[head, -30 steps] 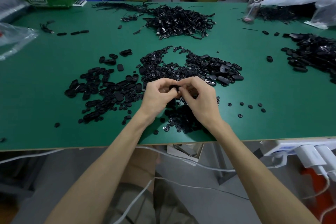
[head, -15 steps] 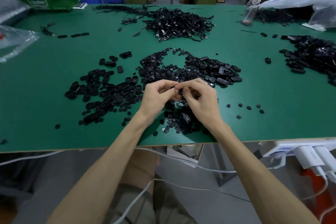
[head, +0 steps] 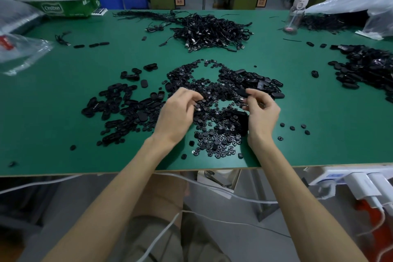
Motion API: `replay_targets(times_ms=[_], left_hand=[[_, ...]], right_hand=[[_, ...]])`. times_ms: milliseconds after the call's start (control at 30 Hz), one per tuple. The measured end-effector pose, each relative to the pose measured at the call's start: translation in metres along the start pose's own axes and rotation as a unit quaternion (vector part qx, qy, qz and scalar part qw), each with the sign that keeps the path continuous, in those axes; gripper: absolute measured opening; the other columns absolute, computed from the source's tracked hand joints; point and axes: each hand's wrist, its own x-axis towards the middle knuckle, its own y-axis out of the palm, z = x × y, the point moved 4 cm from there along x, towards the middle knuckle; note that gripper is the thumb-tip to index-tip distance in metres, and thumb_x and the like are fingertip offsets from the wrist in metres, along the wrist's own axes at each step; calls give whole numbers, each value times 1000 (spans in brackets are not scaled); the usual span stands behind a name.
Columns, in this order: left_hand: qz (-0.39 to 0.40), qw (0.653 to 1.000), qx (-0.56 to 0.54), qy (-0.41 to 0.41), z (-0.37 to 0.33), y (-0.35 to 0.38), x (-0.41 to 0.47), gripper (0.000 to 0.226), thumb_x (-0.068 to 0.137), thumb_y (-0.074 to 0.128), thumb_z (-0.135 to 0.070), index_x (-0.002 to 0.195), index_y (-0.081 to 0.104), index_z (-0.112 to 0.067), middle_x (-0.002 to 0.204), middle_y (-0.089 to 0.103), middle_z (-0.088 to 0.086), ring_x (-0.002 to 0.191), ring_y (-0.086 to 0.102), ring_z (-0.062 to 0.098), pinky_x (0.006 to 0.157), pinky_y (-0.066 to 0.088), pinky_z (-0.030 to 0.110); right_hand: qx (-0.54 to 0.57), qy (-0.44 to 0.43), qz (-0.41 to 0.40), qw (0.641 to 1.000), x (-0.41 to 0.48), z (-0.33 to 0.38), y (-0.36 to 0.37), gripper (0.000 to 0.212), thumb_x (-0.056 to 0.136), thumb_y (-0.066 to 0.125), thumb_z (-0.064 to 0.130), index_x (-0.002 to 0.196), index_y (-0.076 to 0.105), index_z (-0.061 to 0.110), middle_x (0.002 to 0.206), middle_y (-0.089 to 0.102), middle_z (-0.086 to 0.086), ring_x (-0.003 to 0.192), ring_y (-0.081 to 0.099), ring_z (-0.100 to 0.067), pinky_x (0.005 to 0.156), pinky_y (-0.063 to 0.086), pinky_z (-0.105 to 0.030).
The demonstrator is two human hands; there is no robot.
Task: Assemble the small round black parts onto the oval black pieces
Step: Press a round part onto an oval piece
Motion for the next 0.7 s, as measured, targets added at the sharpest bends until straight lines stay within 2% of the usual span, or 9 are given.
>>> replay_targets(times_ms=[100, 167, 200, 233, 300, 433, 500, 567, 700], left_hand=[[-10, 994, 84, -65, 20, -23, 6, 35, 98, 49, 10, 122, 68, -8, 126, 66, 7, 108, 63, 13, 105, 49, 28], [-21, 977, 168, -129, 42, -44, 9, 43, 94, 47, 15, 128, 64, -6, 131, 63, 11, 118, 60, 22, 112, 46, 37], [-21, 962, 220, -163, 54, -55, 9, 46, 91, 48, 16, 130, 61, -4, 133, 60, 15, 123, 56, 27, 114, 43, 40], [-13, 941, 276, -194, 65, -65, 9, 45, 90, 50, 16, 131, 58, 1, 133, 57, 21, 125, 52, 34, 114, 41, 45], [19, 902, 353, -249, 84, -83, 6, 35, 90, 51, 12, 125, 53, 10, 131, 50, 33, 124, 46, 46, 109, 39, 55], [73, 869, 383, -305, 109, -101, -2, 17, 93, 51, 10, 110, 54, 10, 127, 47, 36, 121, 43, 50, 104, 36, 58], [68, 871, 391, -291, 114, -102, -4, 8, 93, 52, 12, 98, 54, 5, 120, 51, 34, 117, 46, 49, 102, 39, 57], [38, 876, 396, -271, 116, -103, -3, 8, 95, 56, 11, 100, 57, 4, 117, 54, 32, 114, 48, 47, 101, 40, 55], [-31, 909, 341, -237, 108, -102, 0, 19, 99, 62, 3, 117, 63, 4, 119, 58, 28, 112, 54, 44, 99, 42, 51]], right_hand=[[-7, 5, -13, 1000, 0, 0, 0, 26, 98, 59, 5, 112, 76, 20, 118, 73, -4, 107, 68, -13, 101, 55, -37], [-15, 2, -1, 1000, -1, 2, 1, 35, 99, 58, 5, 128, 71, 21, 139, 65, 1, 129, 57, -6, 108, 47, -20], [-16, 2, 16, 1000, -1, 2, 2, 43, 99, 57, 4, 137, 65, 19, 150, 56, 1, 134, 50, 2, 103, 43, -7], [-18, 2, 36, 999, -1, 1, 5, 49, 98, 55, 2, 145, 59, 18, 158, 47, 3, 130, 46, 14, 96, 38, 3], [-26, 1, 63, 998, 0, -1, 8, 53, 98, 54, 0, 149, 53, 15, 161, 40, 4, 110, 45, 31, 91, 34, 8], [-102, -45, 92, 990, -5, 4, 10, 46, 97, 61, 8, 141, 62, 20, 153, 53, 5, 136, 48, 2, 116, 37, -19], [-182, -105, 141, 967, -8, 7, 17, 44, 96, 66, 17, 140, 63, 21, 148, 57, 6, 138, 47, -4, 117, 32, -18], [-273, -157, 205, 927, -14, 8, 28, 49, 96, 71, 29, 143, 60, 21, 149, 56, 6, 141, 41, -11, 115, 25, -18], [-409, -209, 304, 835, -25, 2, 45, 56, 98, 66, 45, 148, 54, 24, 155, 50, 6, 147, 30, -18, 122, 19, -35]])
